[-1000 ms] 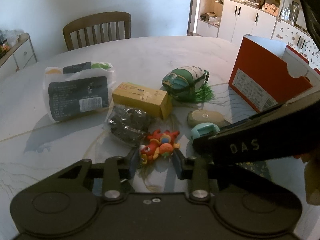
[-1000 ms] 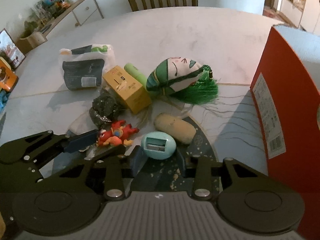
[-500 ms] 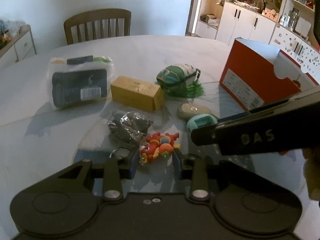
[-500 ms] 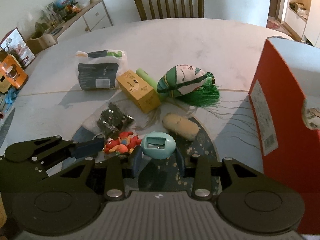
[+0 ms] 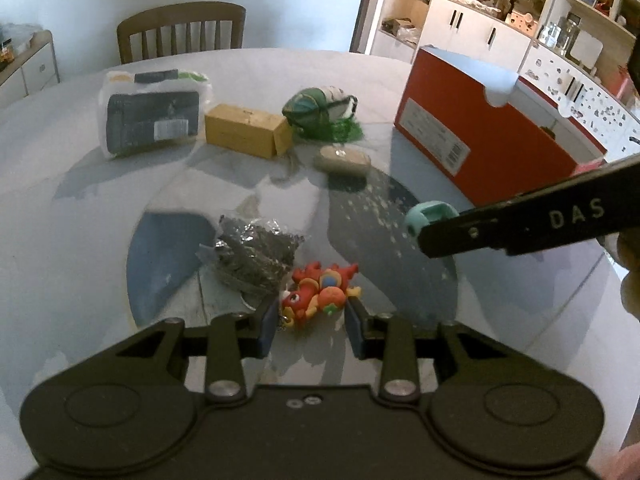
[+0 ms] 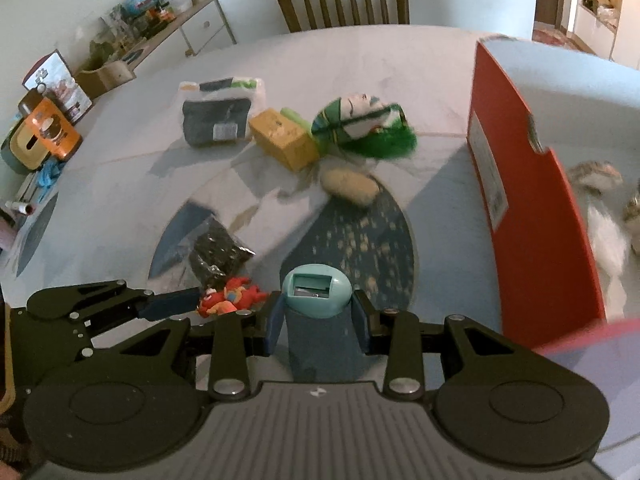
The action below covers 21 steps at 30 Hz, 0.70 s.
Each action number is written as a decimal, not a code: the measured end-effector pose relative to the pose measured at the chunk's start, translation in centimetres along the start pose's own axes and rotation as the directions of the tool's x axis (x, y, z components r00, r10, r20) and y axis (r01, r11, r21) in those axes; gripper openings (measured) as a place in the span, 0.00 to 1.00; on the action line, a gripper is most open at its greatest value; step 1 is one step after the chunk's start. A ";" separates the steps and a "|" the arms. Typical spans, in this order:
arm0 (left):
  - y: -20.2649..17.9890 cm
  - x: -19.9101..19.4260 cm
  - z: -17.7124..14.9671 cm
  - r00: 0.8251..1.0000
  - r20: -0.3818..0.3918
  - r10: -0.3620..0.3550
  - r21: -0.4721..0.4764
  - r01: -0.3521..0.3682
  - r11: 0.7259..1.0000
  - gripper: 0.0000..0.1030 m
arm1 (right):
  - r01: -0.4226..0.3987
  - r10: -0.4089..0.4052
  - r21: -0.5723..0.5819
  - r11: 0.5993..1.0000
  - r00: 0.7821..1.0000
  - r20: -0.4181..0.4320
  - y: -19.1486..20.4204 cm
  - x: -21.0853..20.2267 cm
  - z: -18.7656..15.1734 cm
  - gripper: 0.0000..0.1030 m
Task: Organize objects
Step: 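Lift and carry the teal egg and red dragon with both tools over the shoebox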
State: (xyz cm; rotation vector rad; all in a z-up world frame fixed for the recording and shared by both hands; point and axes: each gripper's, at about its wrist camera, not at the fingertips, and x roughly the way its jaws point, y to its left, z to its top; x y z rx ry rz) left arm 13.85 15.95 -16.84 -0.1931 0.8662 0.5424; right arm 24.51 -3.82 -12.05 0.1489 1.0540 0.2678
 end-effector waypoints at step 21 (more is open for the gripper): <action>-2.5 0.2 -0.1 0.999 -0.029 -0.029 0.042 0.030 0.999 0.62 | 0.009 -0.010 0.059 0.998 1.000 0.005 -2.0 -2.4 -2.8 0.34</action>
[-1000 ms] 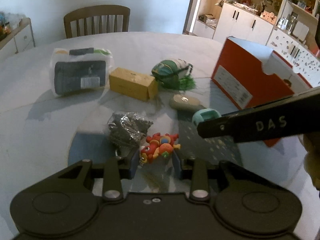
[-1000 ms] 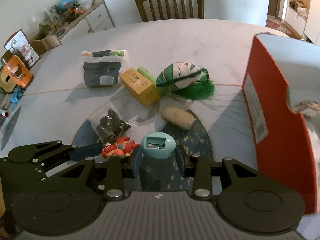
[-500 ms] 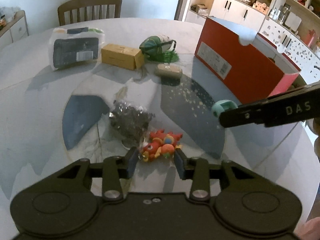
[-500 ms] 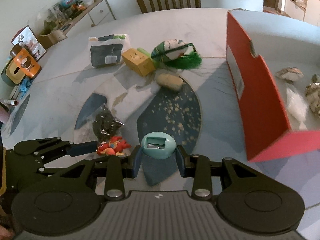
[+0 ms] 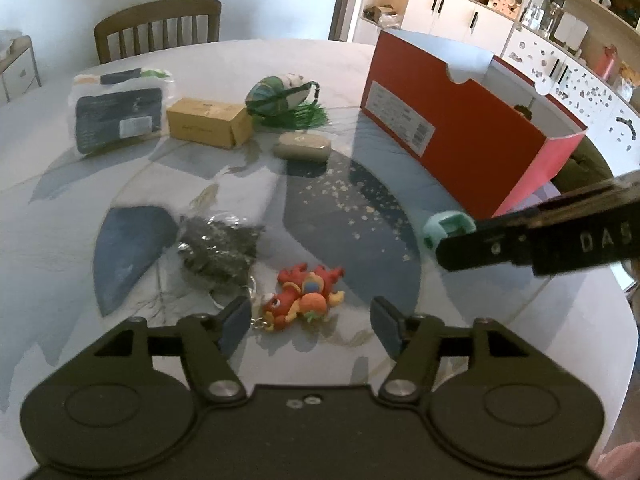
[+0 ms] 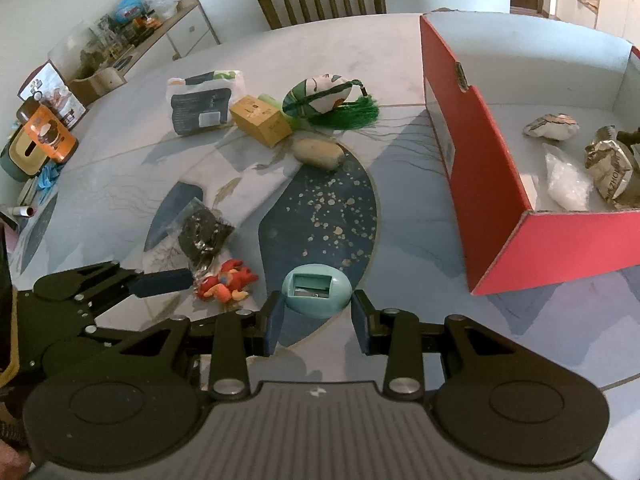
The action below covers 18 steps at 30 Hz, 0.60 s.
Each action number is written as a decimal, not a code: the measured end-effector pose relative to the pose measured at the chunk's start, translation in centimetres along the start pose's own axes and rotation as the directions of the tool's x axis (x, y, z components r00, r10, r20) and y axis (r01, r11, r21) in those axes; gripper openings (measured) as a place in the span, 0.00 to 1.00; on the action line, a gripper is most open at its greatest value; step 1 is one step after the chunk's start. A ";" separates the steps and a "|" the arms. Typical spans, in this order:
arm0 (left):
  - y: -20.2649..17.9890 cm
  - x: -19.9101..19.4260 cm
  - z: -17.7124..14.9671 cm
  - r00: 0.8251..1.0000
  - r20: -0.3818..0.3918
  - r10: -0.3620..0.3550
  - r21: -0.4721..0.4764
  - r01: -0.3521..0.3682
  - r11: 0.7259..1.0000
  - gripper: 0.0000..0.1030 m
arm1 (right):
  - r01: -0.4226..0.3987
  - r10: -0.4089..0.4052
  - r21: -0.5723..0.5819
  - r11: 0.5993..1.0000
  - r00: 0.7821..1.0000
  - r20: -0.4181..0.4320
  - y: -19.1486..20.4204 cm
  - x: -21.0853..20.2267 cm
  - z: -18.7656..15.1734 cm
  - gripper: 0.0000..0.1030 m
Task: Organize objects
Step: 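Lift and carry the teal egg and red dragon with both tools over the shoebox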
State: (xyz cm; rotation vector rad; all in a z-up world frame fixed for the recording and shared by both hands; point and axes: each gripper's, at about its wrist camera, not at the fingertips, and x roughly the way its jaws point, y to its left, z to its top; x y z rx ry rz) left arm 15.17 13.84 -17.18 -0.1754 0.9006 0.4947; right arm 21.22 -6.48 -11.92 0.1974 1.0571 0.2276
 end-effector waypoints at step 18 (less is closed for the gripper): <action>-2.8 2.0 0.8 0.998 0.020 0.065 0.099 -0.066 0.993 0.61 | -0.001 0.001 0.028 1.000 1.000 0.008 -1.9 -0.8 -0.7 0.34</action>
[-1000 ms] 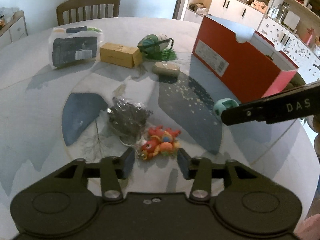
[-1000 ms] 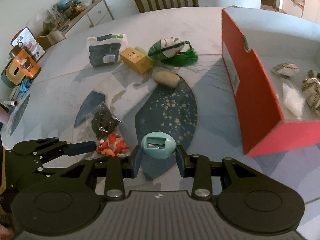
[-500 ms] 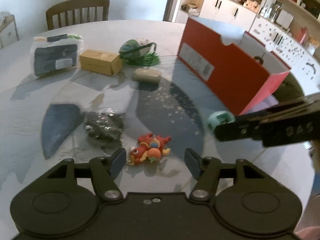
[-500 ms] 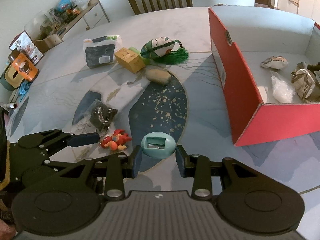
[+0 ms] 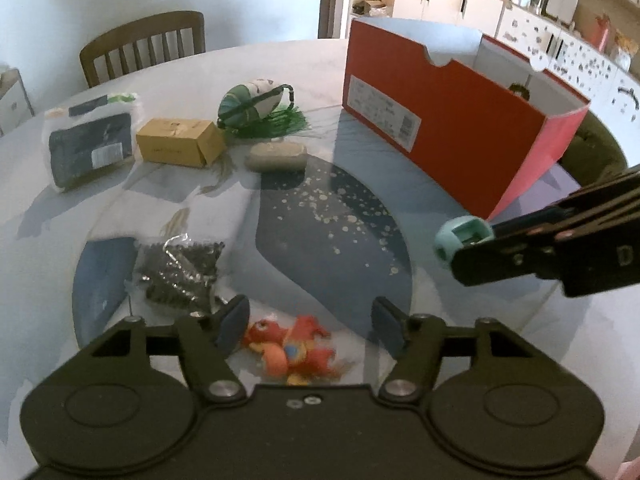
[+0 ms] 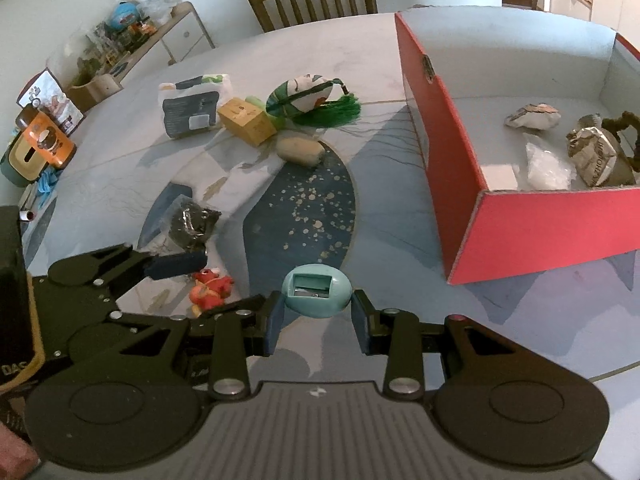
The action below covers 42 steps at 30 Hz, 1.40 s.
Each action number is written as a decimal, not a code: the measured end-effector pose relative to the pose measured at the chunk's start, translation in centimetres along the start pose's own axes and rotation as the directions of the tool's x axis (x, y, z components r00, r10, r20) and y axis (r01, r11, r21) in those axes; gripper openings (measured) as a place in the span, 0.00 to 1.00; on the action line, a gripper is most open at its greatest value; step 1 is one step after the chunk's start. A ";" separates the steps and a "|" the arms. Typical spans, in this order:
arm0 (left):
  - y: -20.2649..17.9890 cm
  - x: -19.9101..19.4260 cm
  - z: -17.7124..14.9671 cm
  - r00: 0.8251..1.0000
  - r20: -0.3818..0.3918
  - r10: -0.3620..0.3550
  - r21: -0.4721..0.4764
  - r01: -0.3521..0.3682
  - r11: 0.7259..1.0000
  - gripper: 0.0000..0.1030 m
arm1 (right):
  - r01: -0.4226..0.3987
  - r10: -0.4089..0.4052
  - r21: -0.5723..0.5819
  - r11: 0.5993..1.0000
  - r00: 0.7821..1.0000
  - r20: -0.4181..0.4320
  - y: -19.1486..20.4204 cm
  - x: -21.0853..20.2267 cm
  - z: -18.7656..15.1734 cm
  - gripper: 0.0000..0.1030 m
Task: Organize objects
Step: 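Lift and carry the teal egg and red dragon with both tools over the shoebox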
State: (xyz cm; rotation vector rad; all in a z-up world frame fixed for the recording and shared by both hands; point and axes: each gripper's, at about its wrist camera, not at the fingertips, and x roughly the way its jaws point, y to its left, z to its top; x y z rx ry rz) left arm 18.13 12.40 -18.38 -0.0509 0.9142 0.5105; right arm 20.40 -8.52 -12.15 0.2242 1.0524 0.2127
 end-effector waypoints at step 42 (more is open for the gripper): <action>-6.2 -8.9 6.0 0.992 0.122 -0.004 -0.091 0.015 0.996 0.54 | -0.080 0.097 -0.132 0.988 0.987 0.129 -5.1 -10.9 1.9 0.34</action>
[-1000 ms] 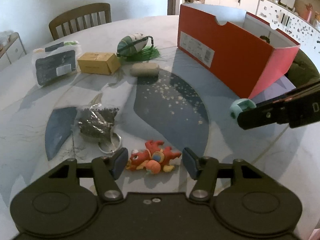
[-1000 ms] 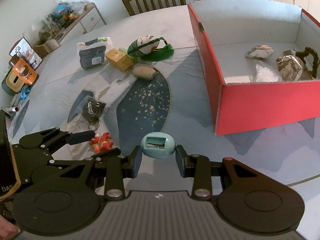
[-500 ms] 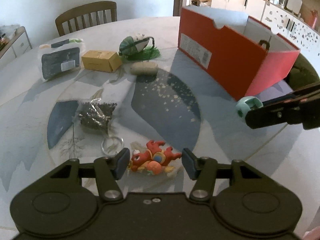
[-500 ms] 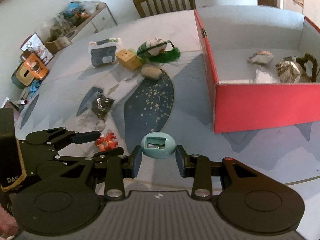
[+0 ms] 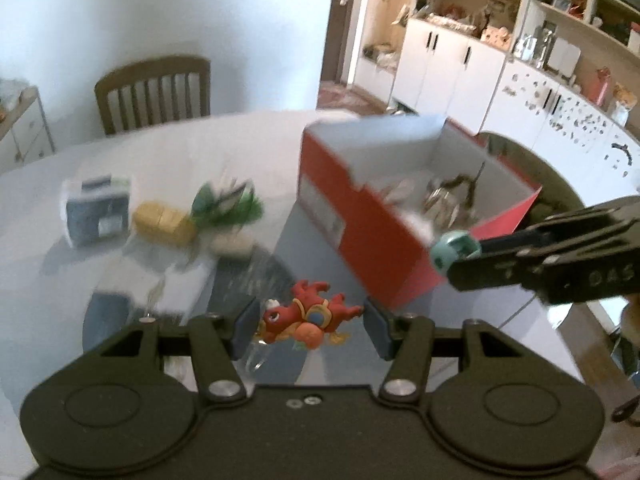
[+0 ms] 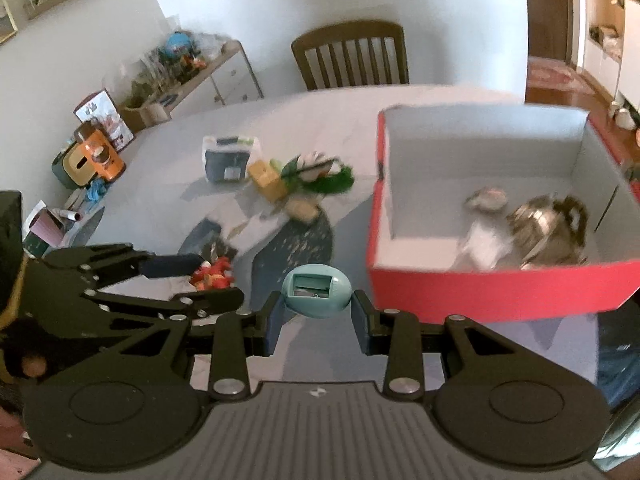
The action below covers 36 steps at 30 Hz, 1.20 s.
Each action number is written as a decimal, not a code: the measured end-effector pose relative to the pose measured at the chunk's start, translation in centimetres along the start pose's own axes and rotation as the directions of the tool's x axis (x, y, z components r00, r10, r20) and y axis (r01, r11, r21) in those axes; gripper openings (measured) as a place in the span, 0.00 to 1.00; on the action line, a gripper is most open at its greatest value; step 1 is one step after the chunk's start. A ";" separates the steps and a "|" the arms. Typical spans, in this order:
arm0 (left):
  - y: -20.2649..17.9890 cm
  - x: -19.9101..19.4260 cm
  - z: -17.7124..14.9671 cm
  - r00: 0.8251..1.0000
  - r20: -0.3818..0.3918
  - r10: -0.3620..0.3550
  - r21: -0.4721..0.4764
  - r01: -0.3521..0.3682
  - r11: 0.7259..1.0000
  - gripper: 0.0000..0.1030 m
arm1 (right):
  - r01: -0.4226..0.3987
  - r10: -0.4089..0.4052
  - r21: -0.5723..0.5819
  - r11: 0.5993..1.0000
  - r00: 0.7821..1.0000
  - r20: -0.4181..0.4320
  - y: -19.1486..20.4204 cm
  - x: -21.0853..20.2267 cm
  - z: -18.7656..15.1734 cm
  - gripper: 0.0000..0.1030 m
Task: Organize objects
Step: 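Lift and carry the teal egg and red dragon with both tools over the shoebox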
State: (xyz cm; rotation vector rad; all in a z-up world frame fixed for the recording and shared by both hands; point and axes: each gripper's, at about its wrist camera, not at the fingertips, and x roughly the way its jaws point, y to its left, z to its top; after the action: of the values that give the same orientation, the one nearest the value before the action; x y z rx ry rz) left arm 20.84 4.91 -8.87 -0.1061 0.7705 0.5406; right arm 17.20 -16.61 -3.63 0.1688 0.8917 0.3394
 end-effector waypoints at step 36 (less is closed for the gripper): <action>-12.2 13.5 14.6 0.998 -0.038 -0.048 0.104 0.052 0.993 0.54 | 0.210 -0.211 -0.025 0.977 0.977 -0.021 -16.8 2.0 6.2 0.34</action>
State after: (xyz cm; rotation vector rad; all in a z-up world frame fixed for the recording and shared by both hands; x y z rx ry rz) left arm 44.18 4.27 -8.88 -0.0374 0.8278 0.4507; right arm 26.88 -31.60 -5.98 0.0483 0.9196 0.1543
